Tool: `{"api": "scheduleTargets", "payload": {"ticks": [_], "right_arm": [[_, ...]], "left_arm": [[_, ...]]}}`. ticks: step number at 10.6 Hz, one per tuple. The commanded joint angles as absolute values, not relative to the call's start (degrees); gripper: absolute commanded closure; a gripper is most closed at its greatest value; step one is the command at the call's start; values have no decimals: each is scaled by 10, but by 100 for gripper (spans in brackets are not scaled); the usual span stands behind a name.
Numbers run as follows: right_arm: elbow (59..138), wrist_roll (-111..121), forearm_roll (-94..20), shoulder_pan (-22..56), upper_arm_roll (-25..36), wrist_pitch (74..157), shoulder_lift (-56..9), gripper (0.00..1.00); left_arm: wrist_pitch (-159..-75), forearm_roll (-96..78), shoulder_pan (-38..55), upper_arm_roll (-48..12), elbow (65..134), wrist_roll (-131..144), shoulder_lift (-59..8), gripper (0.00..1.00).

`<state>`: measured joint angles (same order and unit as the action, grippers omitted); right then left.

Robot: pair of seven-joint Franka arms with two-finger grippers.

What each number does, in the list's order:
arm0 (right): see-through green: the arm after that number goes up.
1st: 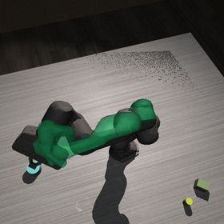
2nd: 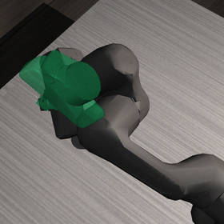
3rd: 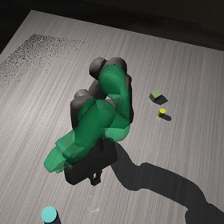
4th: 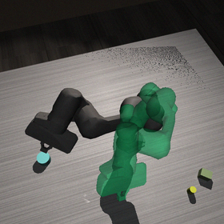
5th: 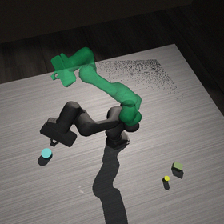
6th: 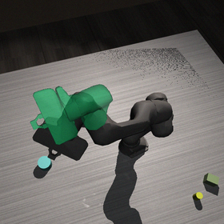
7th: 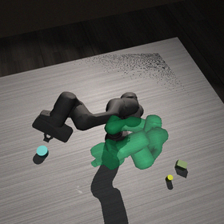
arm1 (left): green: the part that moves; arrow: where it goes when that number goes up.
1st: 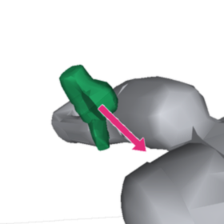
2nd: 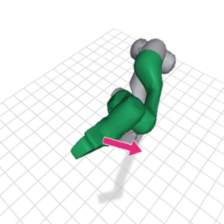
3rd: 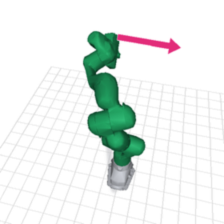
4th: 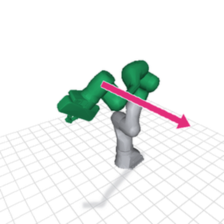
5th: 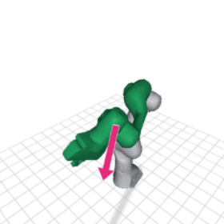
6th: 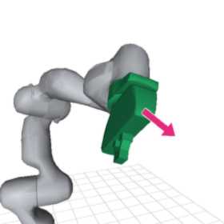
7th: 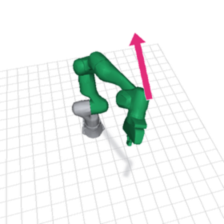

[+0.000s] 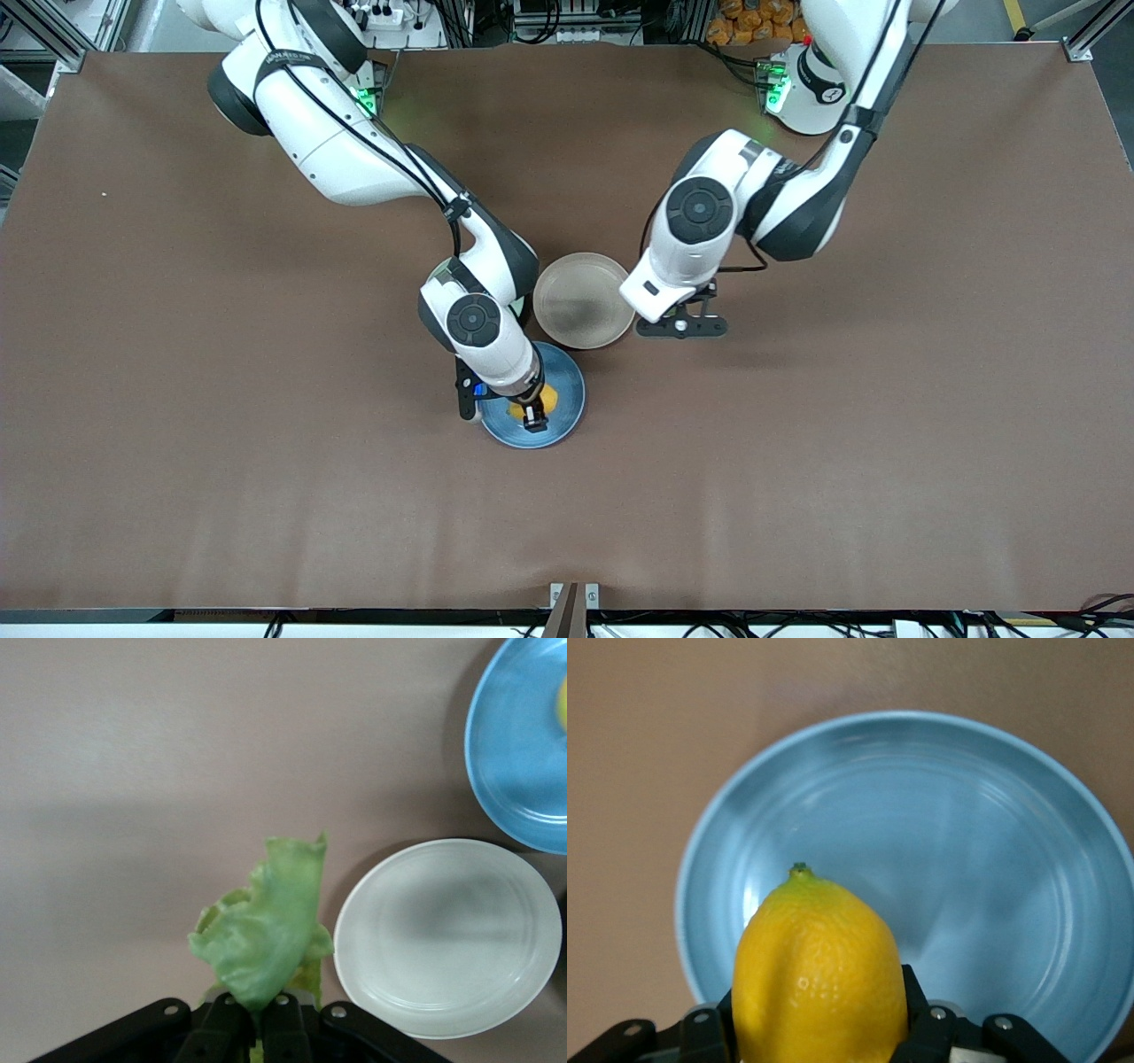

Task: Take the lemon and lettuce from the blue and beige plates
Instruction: 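Lift the lettuce with the left gripper while the right gripper lifts the lemon, then carry the lettuce away from the plates and open the left gripper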

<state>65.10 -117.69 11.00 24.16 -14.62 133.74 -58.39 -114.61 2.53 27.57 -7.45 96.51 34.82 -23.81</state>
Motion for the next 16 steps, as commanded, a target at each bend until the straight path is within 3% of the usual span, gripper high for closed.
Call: {"api": "scheduleTargets", "payload": {"ticks": [1,6,12,16], "right_arm": [[657,-1126,113,223,-163,1290,-551,93],[742,-883,110,168,-178,1221,-462,91],[988,-519,63,47,-181,1216,-247,87],[1039,-338,63,-19,-177,1164,-186,86]], "left_arm": [[-1147,35,247,-79,995,327,-200,100],[-1147,35,156,-78,995,248,-183,100],[-1171,51,82,-76,987,120,-189,100],[-1193,66,55,-76,976,74,-210,100]]}}
